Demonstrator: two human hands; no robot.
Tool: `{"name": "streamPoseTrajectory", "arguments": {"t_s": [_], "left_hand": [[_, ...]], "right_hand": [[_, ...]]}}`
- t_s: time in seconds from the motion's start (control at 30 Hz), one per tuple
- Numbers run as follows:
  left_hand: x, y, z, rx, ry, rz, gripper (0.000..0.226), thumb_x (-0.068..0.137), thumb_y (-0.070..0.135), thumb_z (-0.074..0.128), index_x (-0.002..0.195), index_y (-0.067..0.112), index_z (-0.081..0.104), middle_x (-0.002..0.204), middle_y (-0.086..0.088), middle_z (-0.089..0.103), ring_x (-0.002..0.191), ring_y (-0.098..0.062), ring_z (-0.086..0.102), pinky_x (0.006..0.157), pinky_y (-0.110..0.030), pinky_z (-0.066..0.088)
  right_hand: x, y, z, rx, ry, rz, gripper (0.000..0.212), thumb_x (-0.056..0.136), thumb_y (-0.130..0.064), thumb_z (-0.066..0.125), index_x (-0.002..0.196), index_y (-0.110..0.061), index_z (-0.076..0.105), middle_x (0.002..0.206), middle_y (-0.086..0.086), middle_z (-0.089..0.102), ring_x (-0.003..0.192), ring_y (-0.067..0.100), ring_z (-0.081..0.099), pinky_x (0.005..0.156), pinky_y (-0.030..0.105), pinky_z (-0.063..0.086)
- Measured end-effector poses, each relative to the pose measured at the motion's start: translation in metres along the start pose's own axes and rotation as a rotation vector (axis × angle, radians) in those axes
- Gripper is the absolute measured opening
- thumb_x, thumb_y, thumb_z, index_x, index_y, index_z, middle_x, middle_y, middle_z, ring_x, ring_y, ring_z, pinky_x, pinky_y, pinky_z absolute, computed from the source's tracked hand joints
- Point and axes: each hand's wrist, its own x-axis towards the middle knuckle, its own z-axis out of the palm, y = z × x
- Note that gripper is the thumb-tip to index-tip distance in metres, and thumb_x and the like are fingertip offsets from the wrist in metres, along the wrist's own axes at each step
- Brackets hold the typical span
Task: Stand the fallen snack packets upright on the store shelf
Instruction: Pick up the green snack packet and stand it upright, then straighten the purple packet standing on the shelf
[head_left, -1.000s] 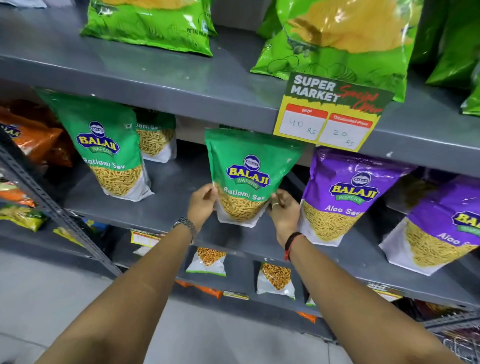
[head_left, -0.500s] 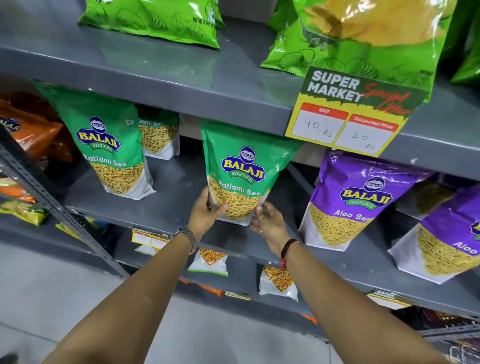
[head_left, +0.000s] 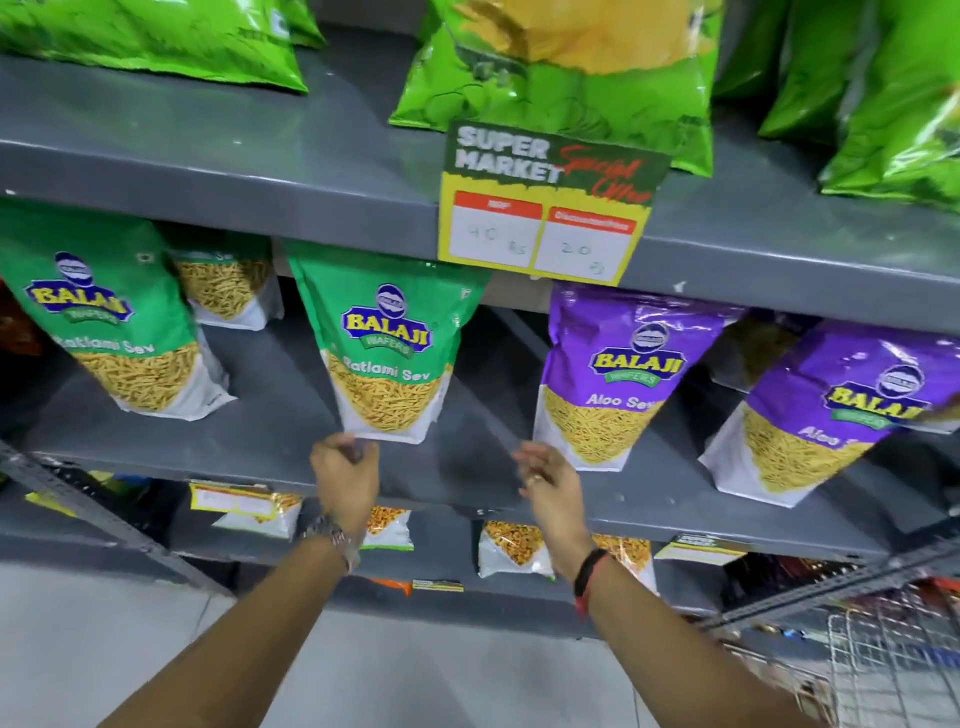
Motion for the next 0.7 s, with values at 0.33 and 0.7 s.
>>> {"name": "streamPoseTrajectory", "arguments": {"t_s": [0.33, 0.7], "left_hand": [[-0.066, 0.023, 0.133, 0.182, -0.841, -0.126, 0.053, 0.084, 0.013, 0.053, 0.135, 0.019, 0.043, 0.132, 0.007, 0.051, 0.128, -0.019, 0.046, 0.104, -0.036, 0.037], [-0.091, 0.036, 0.171, 0.095, -0.746, -0.143, 0.041, 0.084, -0.004, 0.041, 0.106, 0.029, 0.050, 0.111, 0.003, 0.058, 0.103, -0.016, 0.050, 0.084, -0.030, 0.041]], "right_hand": [[0.036, 0.002, -0.128, 0.104, 0.173, 0.059, 0.067, 0.085, 0.012, 0.047, 0.144, -0.009, 0.024, 0.146, 0.010, 0.037, 0.113, 0.021, 0.045, 0.084, 0.017, 0.043], [0.063, -0.003, -0.136, -0.019, -0.096, -0.001, 0.050, 0.088, 0.000, 0.044, 0.136, -0.013, 0.037, 0.122, 0.011, 0.057, 0.102, 0.018, 0.052, 0.070, 0.015, 0.045]]}}
